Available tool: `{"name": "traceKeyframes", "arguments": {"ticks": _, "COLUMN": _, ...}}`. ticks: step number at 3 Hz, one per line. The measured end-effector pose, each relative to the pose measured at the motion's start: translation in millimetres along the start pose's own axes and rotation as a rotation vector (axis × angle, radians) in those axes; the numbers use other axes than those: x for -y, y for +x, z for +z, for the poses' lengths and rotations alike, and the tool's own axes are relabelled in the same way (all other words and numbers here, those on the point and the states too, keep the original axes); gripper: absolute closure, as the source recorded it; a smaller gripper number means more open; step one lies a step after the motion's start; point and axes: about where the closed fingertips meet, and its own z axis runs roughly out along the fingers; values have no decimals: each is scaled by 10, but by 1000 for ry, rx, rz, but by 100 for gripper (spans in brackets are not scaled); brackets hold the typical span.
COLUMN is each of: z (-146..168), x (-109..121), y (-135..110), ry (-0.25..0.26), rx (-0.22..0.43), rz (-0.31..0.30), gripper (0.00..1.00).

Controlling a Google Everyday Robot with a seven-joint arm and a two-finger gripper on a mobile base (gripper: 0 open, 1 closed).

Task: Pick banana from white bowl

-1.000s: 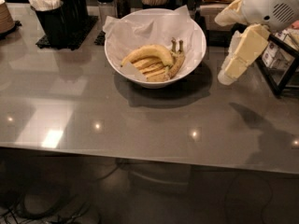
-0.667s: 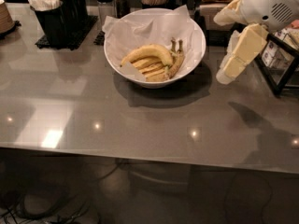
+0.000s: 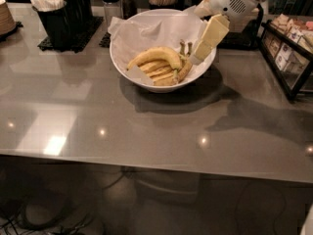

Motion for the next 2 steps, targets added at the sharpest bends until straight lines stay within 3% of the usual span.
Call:
{"name": "traceKeyframes", "arguments": {"ticks": 1, "z": 12, "x": 5, "y": -8, "ry": -1, "rx": 1, "rz": -1, "gripper": 0}}
{"name": "traceKeyframes", "arguments": {"ticks": 2, "z": 257, "x": 26, "y": -206, "ry": -46, "rx": 31, "rz": -34, "gripper": 0}}
